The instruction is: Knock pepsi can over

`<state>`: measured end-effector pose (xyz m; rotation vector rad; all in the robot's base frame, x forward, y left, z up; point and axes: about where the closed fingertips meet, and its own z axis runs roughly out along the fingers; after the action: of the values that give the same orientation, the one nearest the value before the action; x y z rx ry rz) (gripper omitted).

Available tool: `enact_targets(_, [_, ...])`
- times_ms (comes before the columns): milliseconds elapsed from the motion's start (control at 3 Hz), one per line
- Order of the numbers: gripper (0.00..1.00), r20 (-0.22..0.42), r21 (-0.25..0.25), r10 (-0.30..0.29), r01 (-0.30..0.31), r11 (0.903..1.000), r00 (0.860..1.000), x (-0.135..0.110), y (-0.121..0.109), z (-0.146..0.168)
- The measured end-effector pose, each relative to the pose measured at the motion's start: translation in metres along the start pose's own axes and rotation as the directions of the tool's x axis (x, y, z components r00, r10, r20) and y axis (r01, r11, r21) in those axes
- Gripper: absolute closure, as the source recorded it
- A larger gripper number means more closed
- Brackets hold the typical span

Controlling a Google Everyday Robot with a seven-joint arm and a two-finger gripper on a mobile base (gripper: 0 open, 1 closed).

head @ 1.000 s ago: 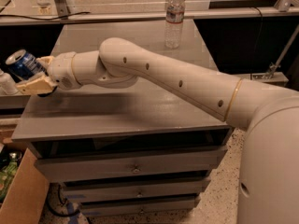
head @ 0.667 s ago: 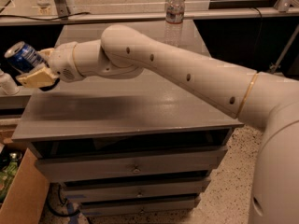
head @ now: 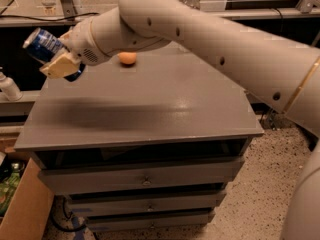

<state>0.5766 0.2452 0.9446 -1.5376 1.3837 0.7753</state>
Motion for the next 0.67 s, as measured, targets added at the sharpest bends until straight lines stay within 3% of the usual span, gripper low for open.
enact_targets(333, [1.00,-0.242,-0.016,0.006,-0.010,0.9998,0.970,0.042,-0.016,-0.051])
enact_targets(667, [1.00,-0.395,-0.039,0.019,-0.037,0.9985,0.918,0.074,-0.020,-0.085])
